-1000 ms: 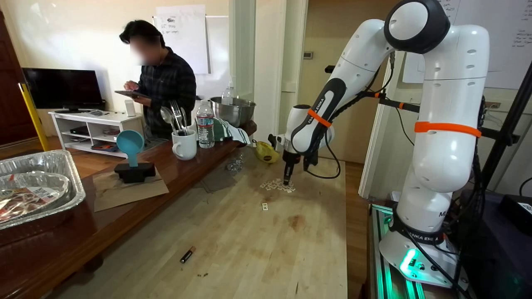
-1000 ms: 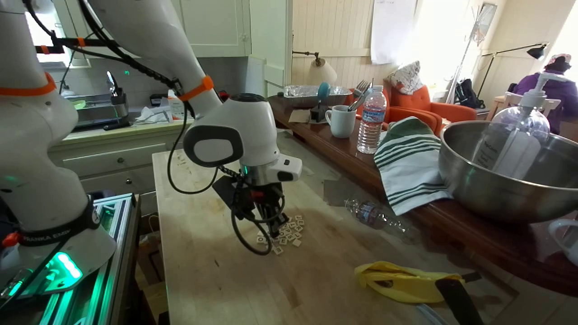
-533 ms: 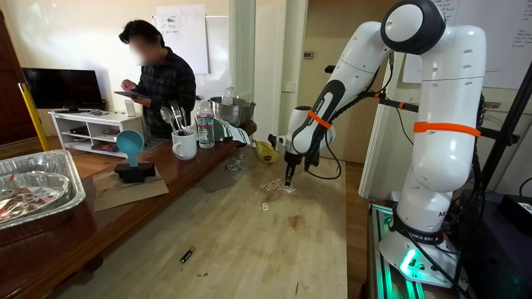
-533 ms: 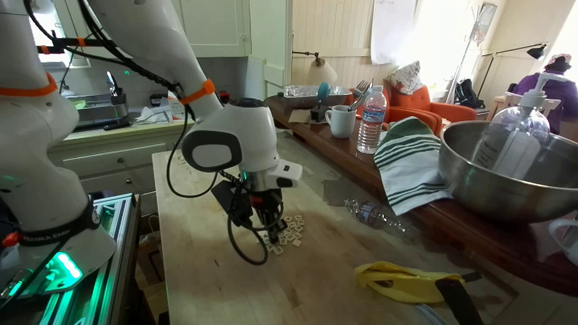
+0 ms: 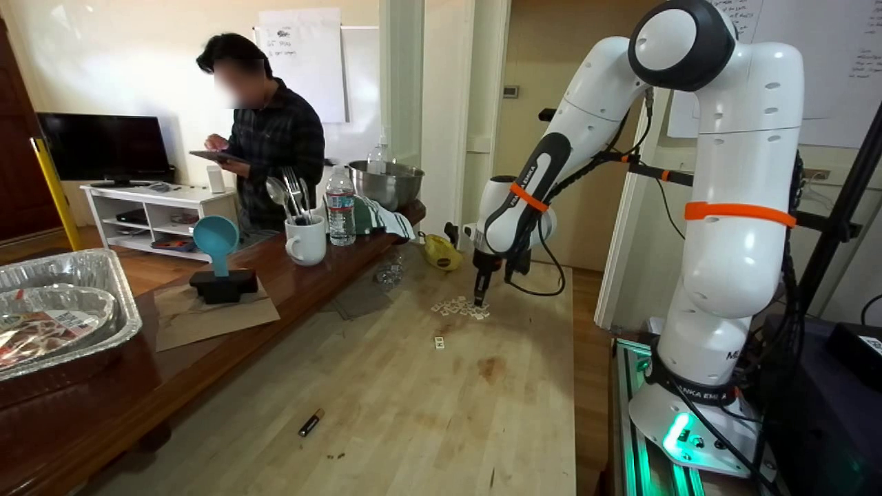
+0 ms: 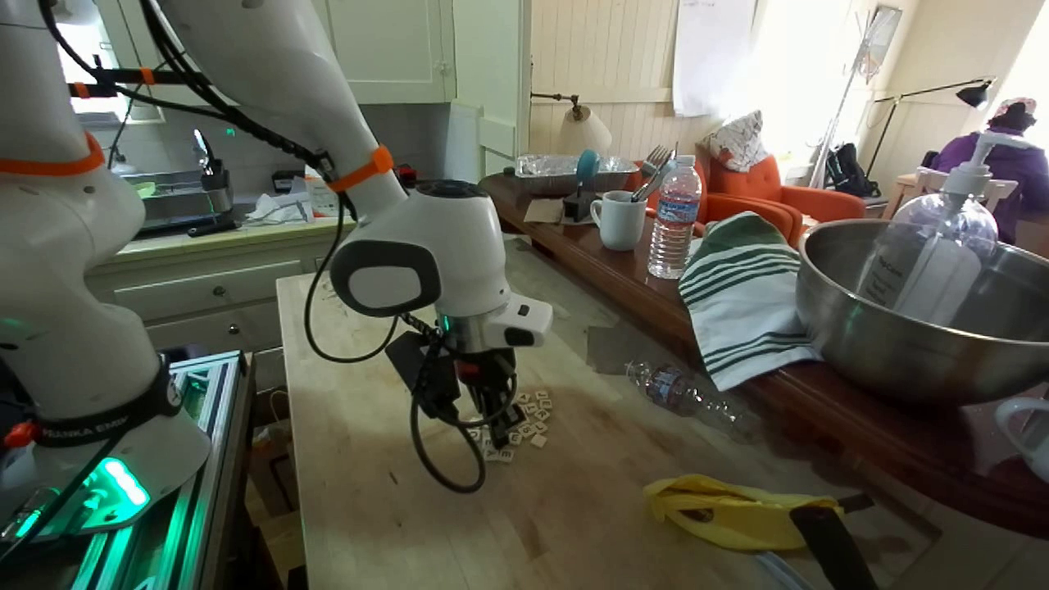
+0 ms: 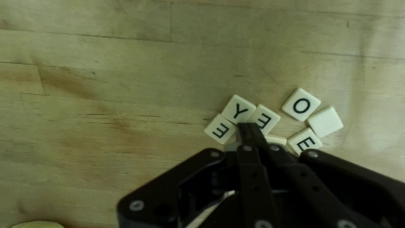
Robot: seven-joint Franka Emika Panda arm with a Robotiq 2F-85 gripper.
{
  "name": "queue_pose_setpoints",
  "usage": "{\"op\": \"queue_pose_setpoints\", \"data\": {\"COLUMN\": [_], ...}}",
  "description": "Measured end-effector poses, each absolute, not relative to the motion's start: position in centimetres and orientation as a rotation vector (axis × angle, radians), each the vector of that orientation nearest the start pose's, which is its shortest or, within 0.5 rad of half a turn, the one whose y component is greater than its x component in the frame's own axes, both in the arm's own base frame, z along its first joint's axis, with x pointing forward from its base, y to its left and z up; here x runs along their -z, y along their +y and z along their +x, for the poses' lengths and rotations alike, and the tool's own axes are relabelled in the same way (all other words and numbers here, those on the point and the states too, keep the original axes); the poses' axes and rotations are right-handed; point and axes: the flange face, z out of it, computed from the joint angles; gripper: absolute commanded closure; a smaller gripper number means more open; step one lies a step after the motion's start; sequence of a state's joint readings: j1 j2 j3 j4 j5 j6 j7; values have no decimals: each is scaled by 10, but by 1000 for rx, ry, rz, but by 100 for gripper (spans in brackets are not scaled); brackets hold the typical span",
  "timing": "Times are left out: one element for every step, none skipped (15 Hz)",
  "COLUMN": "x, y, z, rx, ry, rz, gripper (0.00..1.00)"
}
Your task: Create the word 'Hum'.
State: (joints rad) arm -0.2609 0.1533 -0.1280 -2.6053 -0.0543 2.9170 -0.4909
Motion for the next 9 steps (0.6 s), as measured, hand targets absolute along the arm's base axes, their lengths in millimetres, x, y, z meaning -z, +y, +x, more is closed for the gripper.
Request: {"op": "queue_pose_setpoints", "data": {"x": [-216,-216,-216,-216,-216,-217,-219,-221,-222], "y": [-172,-172,-172,-172,-170,-168,-166,-163,-160], "z": [421,422,422,423,424,425,426,428,429], "rx": [210,211,212,213,214,219,228,236,243], "ry": [-251,-250,-250,-253,-258,-266,-277,-287,-298], "rz": [-3226,-3226,-3227,-3226,-3225,-3224,-3224,-3223,-3222], "gripper": [100,100,100,100,100,100,100,100,100]}}
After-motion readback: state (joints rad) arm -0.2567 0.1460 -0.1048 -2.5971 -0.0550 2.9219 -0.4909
